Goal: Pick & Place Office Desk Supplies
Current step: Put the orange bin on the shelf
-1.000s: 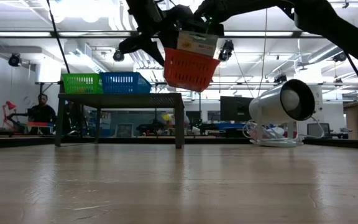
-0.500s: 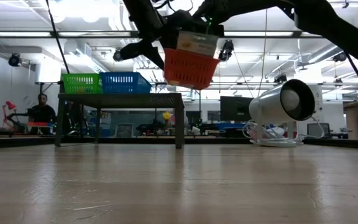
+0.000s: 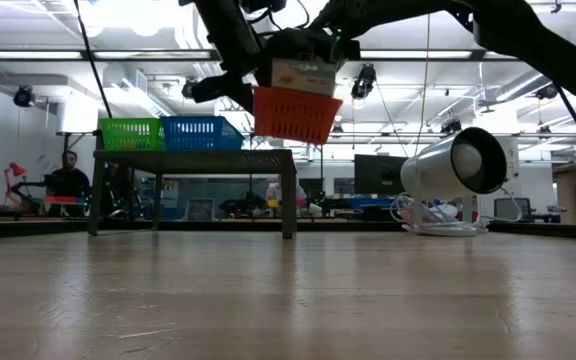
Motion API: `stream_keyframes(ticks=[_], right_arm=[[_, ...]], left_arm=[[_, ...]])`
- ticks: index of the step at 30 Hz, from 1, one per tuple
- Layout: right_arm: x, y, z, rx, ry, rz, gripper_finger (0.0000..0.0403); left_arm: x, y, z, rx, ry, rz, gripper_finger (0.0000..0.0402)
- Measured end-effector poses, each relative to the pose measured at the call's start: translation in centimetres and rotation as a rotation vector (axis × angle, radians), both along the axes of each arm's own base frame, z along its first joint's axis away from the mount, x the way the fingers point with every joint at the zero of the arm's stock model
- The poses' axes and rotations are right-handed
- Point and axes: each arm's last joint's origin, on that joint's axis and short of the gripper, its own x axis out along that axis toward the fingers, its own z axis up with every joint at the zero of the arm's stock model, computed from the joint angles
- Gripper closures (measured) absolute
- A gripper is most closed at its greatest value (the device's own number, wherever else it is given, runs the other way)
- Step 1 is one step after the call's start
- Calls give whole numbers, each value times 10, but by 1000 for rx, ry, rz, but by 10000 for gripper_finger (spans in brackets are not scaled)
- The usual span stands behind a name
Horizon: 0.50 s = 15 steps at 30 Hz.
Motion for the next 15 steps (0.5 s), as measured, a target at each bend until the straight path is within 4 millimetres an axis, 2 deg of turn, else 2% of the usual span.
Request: stream_keyframes(ticks=[15], right_arm=[[-1,0,1,1,1,4,385]], left_arm=[[2,0,1,18,1,-74,284]])
